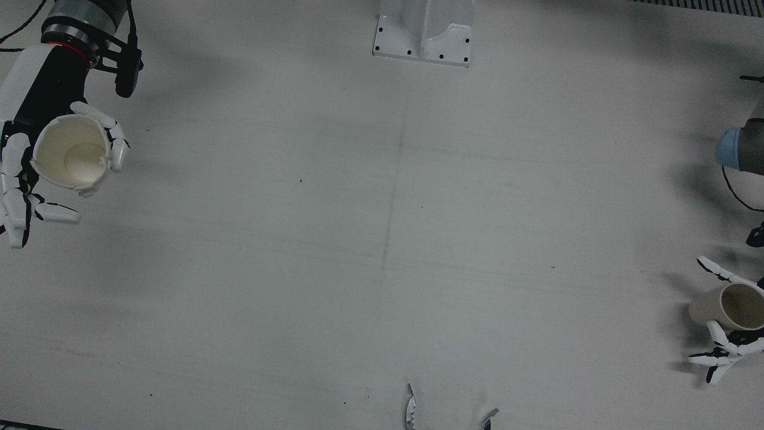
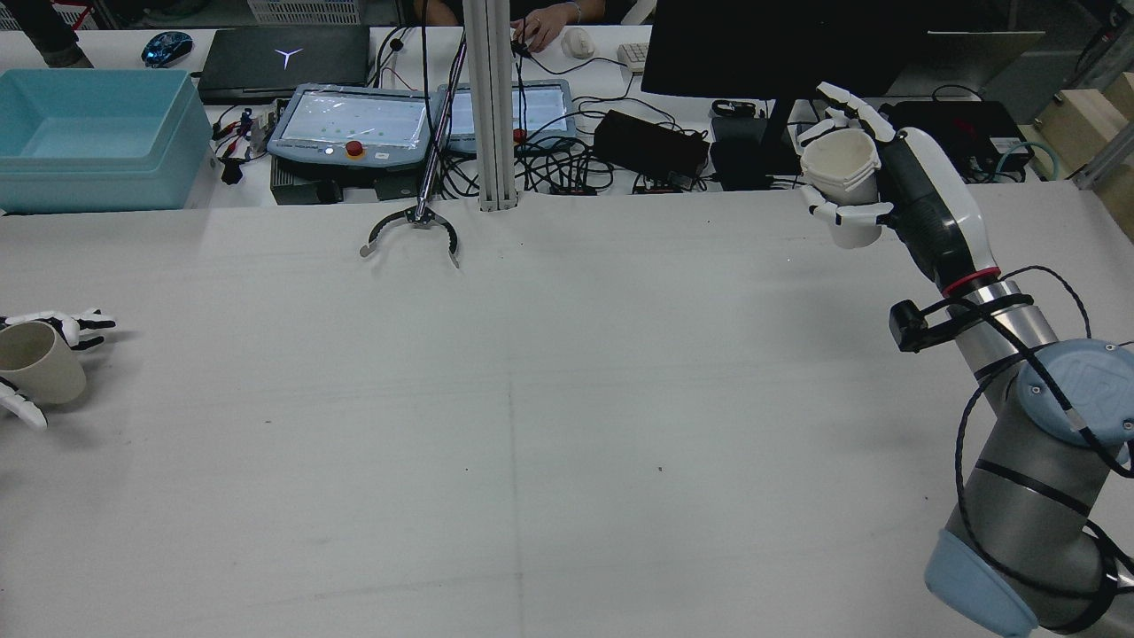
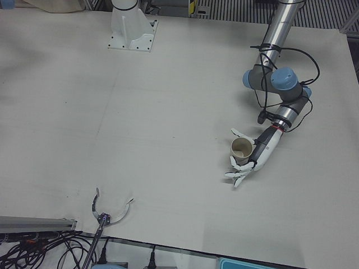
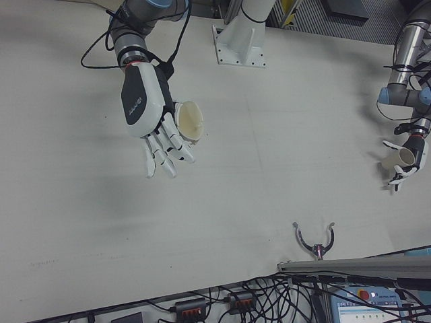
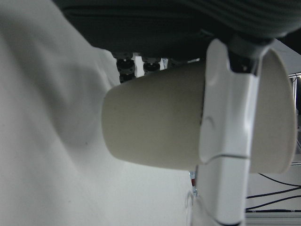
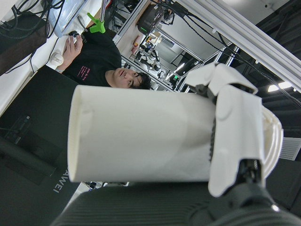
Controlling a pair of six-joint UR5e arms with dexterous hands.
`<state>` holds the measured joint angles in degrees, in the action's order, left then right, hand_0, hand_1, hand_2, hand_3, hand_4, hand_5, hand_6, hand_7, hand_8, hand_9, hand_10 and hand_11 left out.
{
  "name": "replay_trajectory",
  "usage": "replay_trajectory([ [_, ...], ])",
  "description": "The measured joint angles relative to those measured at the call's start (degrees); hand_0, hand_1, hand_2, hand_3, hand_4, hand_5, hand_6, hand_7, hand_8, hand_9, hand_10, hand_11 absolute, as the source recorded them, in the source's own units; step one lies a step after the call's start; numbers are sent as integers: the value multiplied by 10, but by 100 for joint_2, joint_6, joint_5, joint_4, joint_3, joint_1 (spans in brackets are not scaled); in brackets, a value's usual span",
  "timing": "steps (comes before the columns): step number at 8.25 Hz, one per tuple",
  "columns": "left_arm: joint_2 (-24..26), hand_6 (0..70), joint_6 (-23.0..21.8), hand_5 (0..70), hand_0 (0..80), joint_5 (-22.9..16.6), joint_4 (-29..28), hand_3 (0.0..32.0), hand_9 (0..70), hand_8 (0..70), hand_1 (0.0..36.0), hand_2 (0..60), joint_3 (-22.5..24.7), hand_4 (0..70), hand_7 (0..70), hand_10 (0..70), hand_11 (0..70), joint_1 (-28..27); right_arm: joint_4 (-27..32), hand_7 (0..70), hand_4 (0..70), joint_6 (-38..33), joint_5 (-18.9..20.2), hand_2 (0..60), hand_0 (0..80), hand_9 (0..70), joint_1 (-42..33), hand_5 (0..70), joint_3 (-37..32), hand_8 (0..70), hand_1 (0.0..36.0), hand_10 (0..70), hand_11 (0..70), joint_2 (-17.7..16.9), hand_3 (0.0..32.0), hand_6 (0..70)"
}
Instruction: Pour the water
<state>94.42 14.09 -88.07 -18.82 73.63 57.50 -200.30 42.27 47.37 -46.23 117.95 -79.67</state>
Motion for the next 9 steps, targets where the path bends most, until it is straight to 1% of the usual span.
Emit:
replay_trajectory([
  [1,3,204,-5,464,653,-11,-41,0,16,88,109,0,-51,649,149,80,127,-11,0,368,0,3,0,350,599,124,0,126,0,101,330,0,0,1,22,245],
  [2,-5,194,-9,80,690,-19,-94,0,13,83,124,0,-96,559,135,76,125,-12,0,372,0,6,0,346,599,131,0,127,0,106,327,0,0,2,14,253],
  [3,-25,176,-10,0,694,-23,-154,0,9,75,132,0,-120,488,118,70,119,-12,0,371,0,5,0,343,599,130,3,126,0,105,326,0,0,3,16,248],
  [4,-51,161,-14,0,718,-25,-201,0,8,70,141,0,-131,418,111,66,115,-12,0,369,0,3,0,343,597,129,3,126,0,105,326,0,0,4,16,248],
  [5,-69,113,-17,0,716,-25,-249,8,2,55,148,0,-135,291,81,54,100,-8,0,368,0,-2,0,342,600,130,2,126,0,106,327,0,0,4,14,248],
  [6,-97,76,-19,0,766,-25,-300,108,0,47,163,0,-136,203,60,43,87,-5,0,369,0,-5,0,336,596,130,2,125,0,106,323,0,0,4,20,249],
  [7,-169,62,-23,0,797,-26,-379,152,0,43,175,0,-135,179,50,42,87,-3,0,371,0,-7,0,340,596,129,0,125,0,105,325,0,0,4,18,249],
  [8,-268,54,-27,0,800,-25,-459,162,0,39,178,0,-133,171,43,41,86,2,0,379,0,-8,0,342,599,130,3,126,0,105,326,0,0,4,16,252],
  [9,-368,52,-47,0,800,-25,-520,166,0,38,181,0,-127,170,45,42,87,11,0,373,0,-8,0,338,598,131,6,126,0,107,324,0,0,4,16,252],
])
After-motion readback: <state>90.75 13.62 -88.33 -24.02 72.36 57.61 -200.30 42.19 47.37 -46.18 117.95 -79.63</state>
